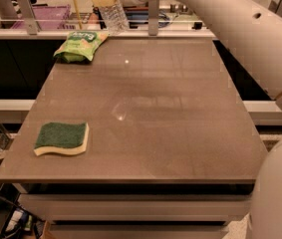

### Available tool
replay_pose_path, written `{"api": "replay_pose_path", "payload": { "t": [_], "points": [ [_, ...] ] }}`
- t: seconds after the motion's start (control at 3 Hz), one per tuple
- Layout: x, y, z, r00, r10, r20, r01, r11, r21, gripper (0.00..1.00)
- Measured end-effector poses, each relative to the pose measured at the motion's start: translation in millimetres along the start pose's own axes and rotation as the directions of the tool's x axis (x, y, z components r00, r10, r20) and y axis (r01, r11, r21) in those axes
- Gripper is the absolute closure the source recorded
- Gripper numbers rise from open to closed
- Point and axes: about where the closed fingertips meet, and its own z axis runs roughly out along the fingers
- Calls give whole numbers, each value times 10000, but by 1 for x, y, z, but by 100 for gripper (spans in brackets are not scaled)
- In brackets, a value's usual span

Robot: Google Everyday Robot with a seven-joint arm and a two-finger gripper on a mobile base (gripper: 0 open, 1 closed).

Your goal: Move water bottle near green rice chip bag

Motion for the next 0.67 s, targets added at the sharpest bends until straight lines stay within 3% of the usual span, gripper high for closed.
{"api": "replay_pose_path", "payload": {
  "t": [0.67],
  "points": [
    [11, 8, 38, 9852, 515, 1632, -527, 9986, 29, 100]
  ]
}}
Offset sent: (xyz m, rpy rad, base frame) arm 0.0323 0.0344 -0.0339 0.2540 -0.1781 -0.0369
